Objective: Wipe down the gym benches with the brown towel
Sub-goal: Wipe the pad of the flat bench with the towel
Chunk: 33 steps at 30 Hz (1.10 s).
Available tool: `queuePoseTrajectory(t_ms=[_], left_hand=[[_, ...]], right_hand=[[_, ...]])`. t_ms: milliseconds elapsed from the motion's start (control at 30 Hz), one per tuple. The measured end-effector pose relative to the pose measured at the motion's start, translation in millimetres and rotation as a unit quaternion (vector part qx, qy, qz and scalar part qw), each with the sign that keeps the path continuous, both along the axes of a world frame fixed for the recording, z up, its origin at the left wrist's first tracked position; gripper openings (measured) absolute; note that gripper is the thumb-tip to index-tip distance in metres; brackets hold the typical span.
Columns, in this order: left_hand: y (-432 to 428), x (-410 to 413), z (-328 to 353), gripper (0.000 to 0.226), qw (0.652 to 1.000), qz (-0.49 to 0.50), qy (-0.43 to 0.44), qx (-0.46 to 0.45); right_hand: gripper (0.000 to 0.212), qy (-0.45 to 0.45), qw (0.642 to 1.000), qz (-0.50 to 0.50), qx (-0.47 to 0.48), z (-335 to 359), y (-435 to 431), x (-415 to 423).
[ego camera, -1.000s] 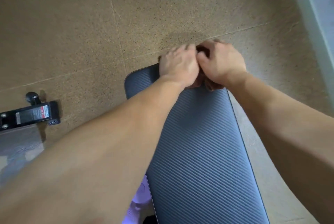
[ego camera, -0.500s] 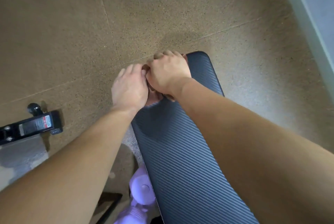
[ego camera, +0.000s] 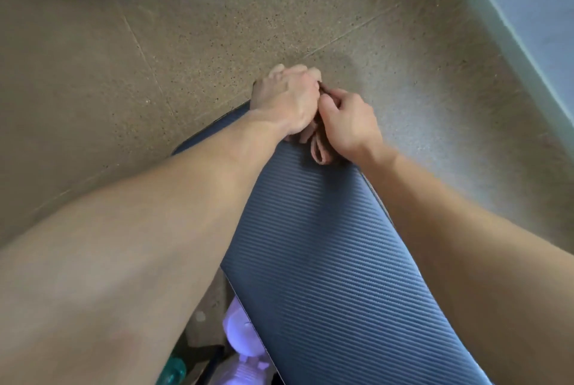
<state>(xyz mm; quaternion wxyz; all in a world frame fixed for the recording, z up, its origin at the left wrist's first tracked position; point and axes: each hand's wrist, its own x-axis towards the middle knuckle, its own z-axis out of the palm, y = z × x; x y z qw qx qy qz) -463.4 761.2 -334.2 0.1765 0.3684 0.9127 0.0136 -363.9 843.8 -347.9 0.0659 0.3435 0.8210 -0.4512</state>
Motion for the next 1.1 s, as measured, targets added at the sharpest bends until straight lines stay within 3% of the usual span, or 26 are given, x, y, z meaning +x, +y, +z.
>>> queuePoseTrajectory(t_ms=[133,300,433,600,733,900,1000,1100], left_hand=[[-6,28,6,0.041,0.983,-0.167,0.07,-0.035],[-26,75,2,0.035,0.95,-0.306,0.049,0.047],[-25,32,1,0.038,0.949,-0.307,0.054,0.054],[-2,6,5,0.04,0.977,-0.198,0.062,-0.043],[-10,59,4,0.05,0.975,-0.18,0.118,-0.053],[-17,173,10,0.032,0.979,-0.18,0.086,-0.03],[-28,211,3,0.026,0.97,-0.241,0.043,0.008],[-31,178,-3,0.029,0.935,-0.344,0.063,0.062]], right_hand=[[0.031,-0.038,0.999,0.008,-0.004,12,-13,62],[0.025,-0.107,0.992,0.013,0.071,29,-29,120],[0.035,-0.081,0.991,0.018,0.105,30,-30,82],[0.041,-0.063,0.995,0.008,0.074,10,-16,23],[0.038,-0.04,0.998,0.014,0.055,11,-15,81],[0.026,-0.079,0.994,0.001,0.078,29,-31,195],[0.018,-0.098,0.992,-0.013,0.073,38,-38,236],[0.019,-0.113,0.99,0.007,0.083,34,-32,231]])
